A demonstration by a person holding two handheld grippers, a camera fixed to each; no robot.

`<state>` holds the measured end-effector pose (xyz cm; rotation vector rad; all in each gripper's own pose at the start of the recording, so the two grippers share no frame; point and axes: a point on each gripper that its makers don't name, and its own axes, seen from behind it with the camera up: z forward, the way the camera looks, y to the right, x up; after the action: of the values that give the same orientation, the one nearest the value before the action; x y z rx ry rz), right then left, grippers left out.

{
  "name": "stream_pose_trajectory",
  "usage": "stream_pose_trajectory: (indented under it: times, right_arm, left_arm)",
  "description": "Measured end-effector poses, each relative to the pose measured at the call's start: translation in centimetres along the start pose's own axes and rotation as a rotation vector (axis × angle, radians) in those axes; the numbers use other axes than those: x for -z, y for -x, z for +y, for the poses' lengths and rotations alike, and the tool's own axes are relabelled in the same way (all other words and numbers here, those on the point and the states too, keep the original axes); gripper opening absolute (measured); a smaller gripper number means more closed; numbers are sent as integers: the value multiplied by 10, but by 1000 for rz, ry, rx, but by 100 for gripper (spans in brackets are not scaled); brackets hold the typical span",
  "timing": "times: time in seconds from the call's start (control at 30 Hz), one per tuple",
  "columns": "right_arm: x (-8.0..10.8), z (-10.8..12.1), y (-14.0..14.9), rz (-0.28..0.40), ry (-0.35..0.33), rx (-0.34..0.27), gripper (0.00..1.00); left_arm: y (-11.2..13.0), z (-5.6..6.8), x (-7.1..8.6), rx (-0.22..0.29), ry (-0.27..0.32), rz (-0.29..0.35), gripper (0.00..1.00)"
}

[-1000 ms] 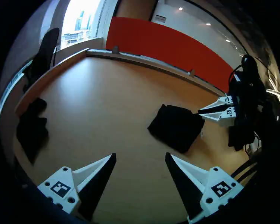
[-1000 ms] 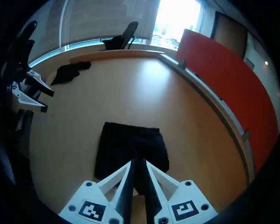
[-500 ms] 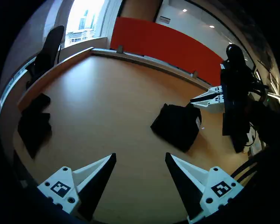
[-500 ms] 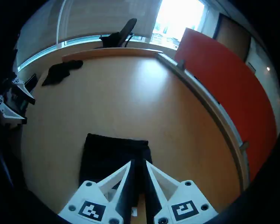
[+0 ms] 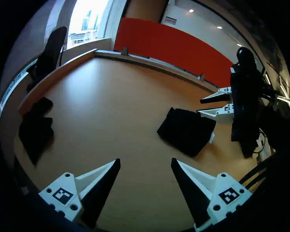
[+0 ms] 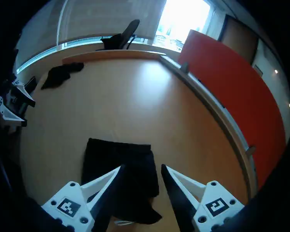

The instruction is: Fold towel

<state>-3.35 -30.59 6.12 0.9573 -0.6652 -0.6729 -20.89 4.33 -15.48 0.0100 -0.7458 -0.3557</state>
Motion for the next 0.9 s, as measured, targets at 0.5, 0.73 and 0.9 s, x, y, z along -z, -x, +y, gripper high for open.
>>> stream_pose_trajectory:
  times: [0.5, 0.73, 0.9]
  right_arm:
    - [8, -25, 11, 4, 0, -44, 73]
    - [11, -48, 28, -10, -2, -87, 73]
    - [11, -63, 41, -24, 3, -122, 73]
  left_arm:
    - [0, 3, 1, -2, 12, 4, 98]
    - [0, 4, 1, -5, 23, 5, 98]
    - [0, 4, 1, -8, 30, 5, 98]
